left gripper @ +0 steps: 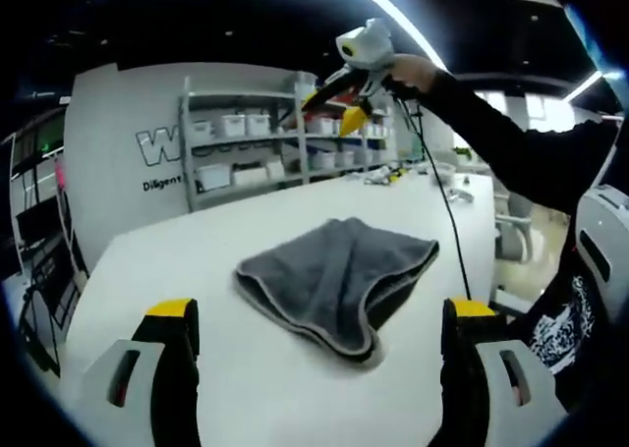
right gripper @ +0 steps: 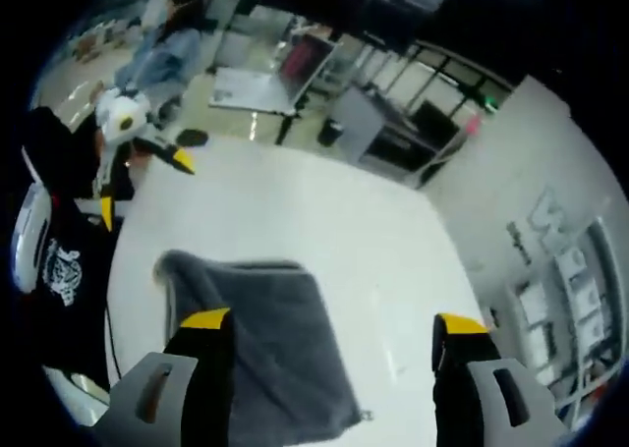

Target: Open the folded towel by lifting each exposed corner and separating the folded layers until the towel lies flat within the target outline without major curled edges

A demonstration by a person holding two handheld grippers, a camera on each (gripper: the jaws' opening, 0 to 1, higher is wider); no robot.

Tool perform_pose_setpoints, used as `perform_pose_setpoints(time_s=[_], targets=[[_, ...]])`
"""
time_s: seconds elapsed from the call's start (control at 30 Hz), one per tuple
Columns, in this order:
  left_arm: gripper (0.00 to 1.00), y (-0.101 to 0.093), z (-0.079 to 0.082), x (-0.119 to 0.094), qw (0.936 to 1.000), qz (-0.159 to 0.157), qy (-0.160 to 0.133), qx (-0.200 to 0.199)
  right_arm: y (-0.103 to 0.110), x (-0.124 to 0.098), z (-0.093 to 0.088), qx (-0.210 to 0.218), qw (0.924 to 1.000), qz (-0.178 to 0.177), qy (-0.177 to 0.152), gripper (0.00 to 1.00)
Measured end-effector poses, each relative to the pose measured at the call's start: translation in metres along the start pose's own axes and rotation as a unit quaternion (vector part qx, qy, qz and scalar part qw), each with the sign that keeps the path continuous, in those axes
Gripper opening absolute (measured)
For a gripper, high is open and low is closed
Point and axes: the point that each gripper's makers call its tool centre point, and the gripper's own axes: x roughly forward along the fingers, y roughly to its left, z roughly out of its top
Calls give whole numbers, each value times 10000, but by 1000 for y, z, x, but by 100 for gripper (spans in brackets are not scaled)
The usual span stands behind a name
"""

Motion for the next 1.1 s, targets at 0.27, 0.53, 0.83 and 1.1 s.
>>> perform_pose_setpoints(time_s=[0.27, 0.53, 0.83, 1.1], targets=[[100, 9, -4, -7, 9996, 67, -87, -244, -4, 20, 3, -501, 9974, 421, 286, 83], [97, 10, -15, -2, 9997, 112, -29, -201, -16, 32, -2, -510, 9948, 569, 668, 81], [79, -14, -20, 15, 9994, -334, 40, -78, -12, 54, 3, -530, 9927, 698, 834, 80], [58, -46, -30, 30, 9953, -921, 164, -229, 6, 79, 6, -692, 9891, 937, 900, 76]])
